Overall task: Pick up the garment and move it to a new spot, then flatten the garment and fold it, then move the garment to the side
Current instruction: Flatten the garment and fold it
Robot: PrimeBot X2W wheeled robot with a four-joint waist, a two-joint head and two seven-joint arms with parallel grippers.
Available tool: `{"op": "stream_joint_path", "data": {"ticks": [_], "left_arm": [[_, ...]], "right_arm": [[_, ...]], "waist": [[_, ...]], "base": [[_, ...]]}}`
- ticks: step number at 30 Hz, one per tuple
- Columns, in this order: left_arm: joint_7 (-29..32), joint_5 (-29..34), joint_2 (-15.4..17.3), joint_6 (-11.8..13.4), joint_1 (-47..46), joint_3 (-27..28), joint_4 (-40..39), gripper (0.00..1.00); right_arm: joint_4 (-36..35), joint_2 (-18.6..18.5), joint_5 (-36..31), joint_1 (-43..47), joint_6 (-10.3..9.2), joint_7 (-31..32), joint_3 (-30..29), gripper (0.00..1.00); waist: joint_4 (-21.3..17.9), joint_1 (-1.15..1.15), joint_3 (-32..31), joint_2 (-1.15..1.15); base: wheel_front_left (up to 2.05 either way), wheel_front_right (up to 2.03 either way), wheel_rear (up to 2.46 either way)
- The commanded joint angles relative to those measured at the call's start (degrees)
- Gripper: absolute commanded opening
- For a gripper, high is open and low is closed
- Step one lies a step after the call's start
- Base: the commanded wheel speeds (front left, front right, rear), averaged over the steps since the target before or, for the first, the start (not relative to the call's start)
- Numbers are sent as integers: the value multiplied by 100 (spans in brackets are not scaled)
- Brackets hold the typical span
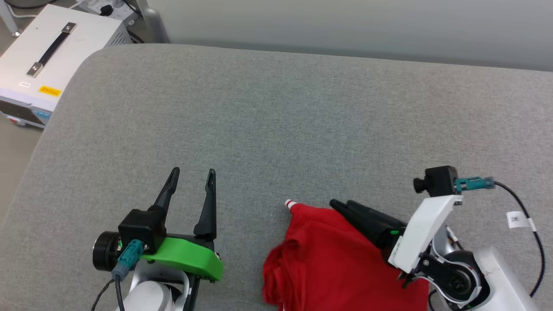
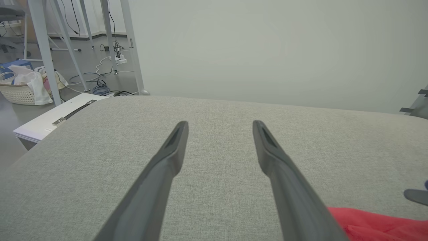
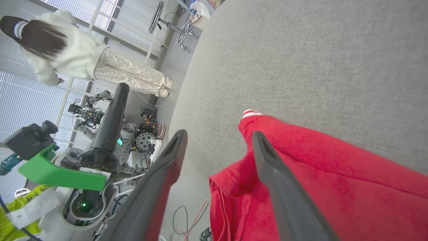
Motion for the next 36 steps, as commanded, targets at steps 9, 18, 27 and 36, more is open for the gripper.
{"op": "stream_joint_path", "data": {"ticks": [9,18,27,36], "left_arm": [[-51,-57,64,25,42,44,106,100],[-160,-95,215,76,277,324,193,100],[-207,-97,249,89,609,455,249,100],[-227,-98,134,28,762,544,387,100]], "right_arm": [[-30,-531,-1968,287,1,-1914,-922,100],[-469,-377,-3402,968,1,-3043,-2094,100],[-1407,-196,-4168,1786,1,-3195,-2147,100],[-1892,-22,-4412,2118,1,-2974,-2125,100]], "waist": [[-390,0,-250,0],[-672,0,-535,0],[-874,0,-719,0],[-979,0,-777,0]], "base": [[0,0,0],[0,0,0],[0,0,0],[0,0,0]]}}
